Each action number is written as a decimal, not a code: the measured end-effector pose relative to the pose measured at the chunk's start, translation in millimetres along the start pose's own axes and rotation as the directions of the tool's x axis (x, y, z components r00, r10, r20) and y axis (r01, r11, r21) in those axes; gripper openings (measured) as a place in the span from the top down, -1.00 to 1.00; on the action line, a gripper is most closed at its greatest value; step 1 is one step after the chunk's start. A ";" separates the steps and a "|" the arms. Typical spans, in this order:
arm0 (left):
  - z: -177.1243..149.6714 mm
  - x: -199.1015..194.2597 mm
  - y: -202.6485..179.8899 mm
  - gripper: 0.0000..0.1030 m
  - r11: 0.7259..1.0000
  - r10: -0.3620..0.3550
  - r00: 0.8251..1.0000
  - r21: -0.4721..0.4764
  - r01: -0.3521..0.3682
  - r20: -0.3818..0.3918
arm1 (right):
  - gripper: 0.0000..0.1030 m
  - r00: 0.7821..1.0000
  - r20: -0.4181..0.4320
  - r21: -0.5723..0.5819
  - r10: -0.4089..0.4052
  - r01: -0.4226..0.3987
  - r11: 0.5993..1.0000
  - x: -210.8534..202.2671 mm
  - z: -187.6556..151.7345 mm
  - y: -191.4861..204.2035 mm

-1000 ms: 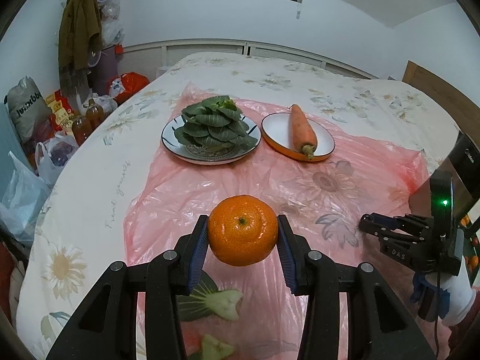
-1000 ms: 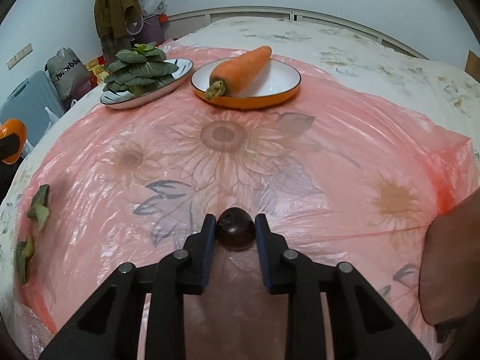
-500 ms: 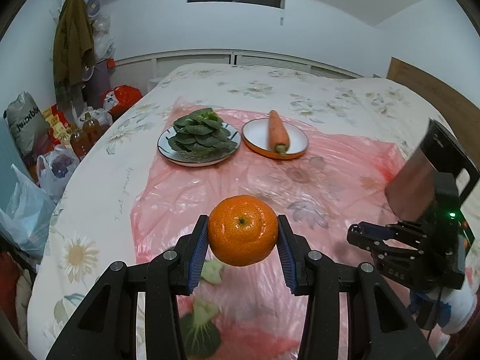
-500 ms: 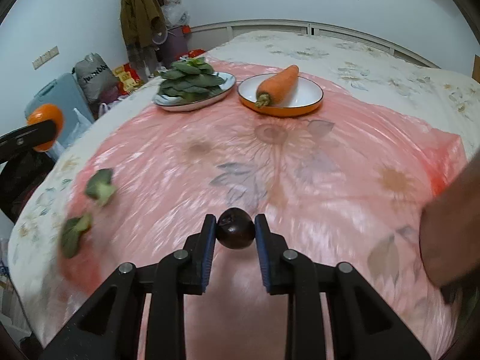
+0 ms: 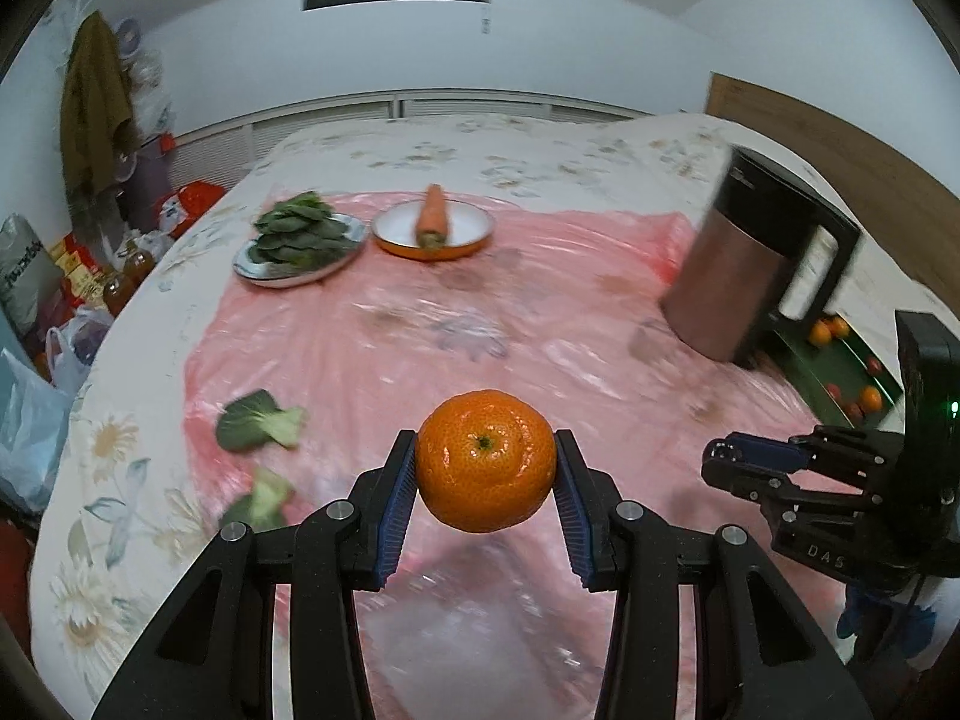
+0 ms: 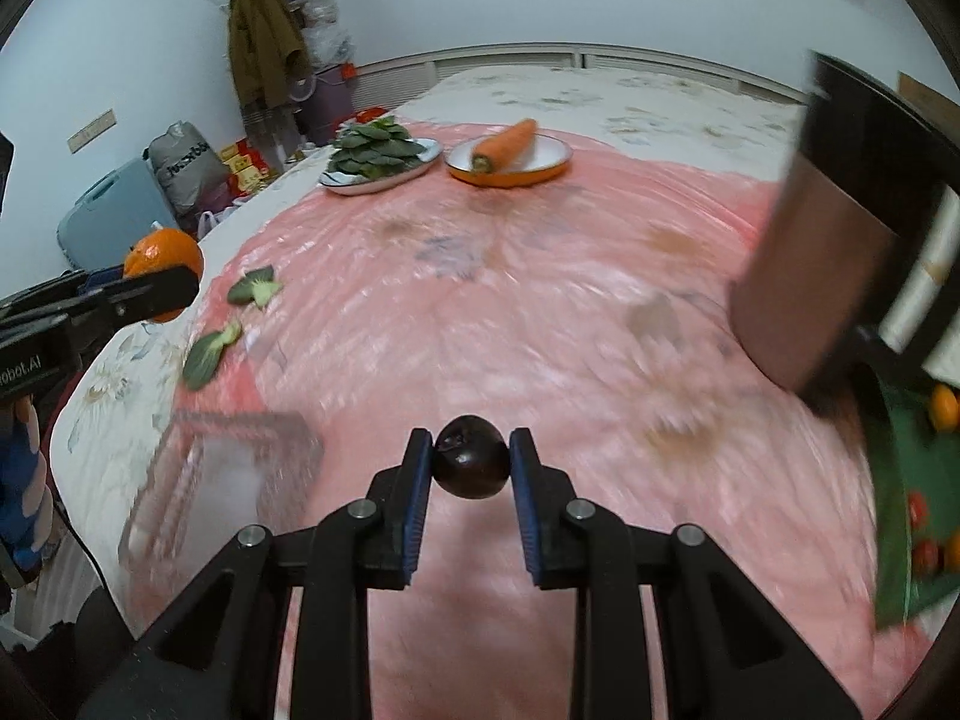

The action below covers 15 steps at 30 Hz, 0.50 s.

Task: Organize fruits
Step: 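Carry the plum and orange toward the green tray with both grippers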

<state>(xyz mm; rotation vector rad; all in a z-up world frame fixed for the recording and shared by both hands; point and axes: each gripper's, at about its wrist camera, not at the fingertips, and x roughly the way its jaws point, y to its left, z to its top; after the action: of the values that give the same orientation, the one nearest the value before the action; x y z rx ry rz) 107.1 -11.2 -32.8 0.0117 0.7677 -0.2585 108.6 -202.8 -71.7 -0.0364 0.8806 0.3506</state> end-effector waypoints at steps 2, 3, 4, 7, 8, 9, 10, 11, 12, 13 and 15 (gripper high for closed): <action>-6.5 -3.8 -20.4 0.26 1.000 -0.011 1.000 0.027 0.011 -0.005 | 0.73 1.000 0.000 0.020 -0.017 0.017 1.000 -12.9 -12.0 -10.2; -9.3 -5.3 -29.8 0.26 0.999 -0.016 1.000 0.038 0.017 -0.007 | 0.73 1.000 0.001 0.029 -0.025 0.025 0.999 -18.8 -17.6 -14.6; -11.5 -6.5 -38.5 0.26 0.999 -0.025 1.000 0.046 0.026 -0.010 | 0.73 0.999 0.001 0.038 -0.033 0.033 0.999 -25.1 -23.4 -19.7; -16.1 -10.2 -65.6 0.26 0.996 -0.050 0.999 0.072 0.051 -0.015 | 0.73 0.998 0.006 0.068 -0.057 0.057 0.996 -42.9 -39.8 -34.3; -17.3 -11.5 -75.8 0.26 0.995 -0.059 0.998 0.085 0.060 -0.016 | 0.73 0.998 0.008 0.079 -0.067 0.066 0.995 -48.6 -45.6 -39.4; -18.7 -13.0 -84.2 0.26 0.993 -0.065 0.998 0.096 0.067 -0.017 | 0.73 0.997 0.009 0.093 -0.076 0.075 0.993 -54.7 -51.7 -45.6; -19.3 -13.4 -92.3 0.26 0.991 -0.072 0.997 0.109 0.074 -0.019 | 0.73 0.997 0.010 0.101 -0.082 0.081 0.992 -58.1 -54.8 -49.8; -19.8 -14.2 -101.8 0.26 0.989 -0.079 0.997 0.123 0.081 -0.021 | 0.73 0.996 0.012 0.113 -0.090 0.089 0.990 -62.8 -59.1 -56.1; -19.3 -14.6 -108.7 0.26 0.987 -0.084 0.996 0.134 0.086 -0.023 | 0.73 0.995 0.014 0.124 -0.097 0.095 0.988 -66.7 -62.4 -61.5; -19.4 -14.9 -116.2 0.26 0.985 -0.090 0.996 0.144 0.092 -0.024 | 0.73 0.994 0.016 0.139 -0.106 0.103 0.985 -71.7 -67.3 -69.1; -18.1 -14.0 -131.8 0.26 0.981 -0.104 0.994 0.164 0.107 -0.030 | 0.73 0.993 0.020 0.161 -0.117 0.112 0.980 -77.6 -73.8 -79.2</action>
<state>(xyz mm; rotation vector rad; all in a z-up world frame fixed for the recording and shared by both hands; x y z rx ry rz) 54.0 -133.8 -25.2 0.1315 0.7678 -0.4233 33.0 -312.4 -68.8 0.0662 0.8711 0.1715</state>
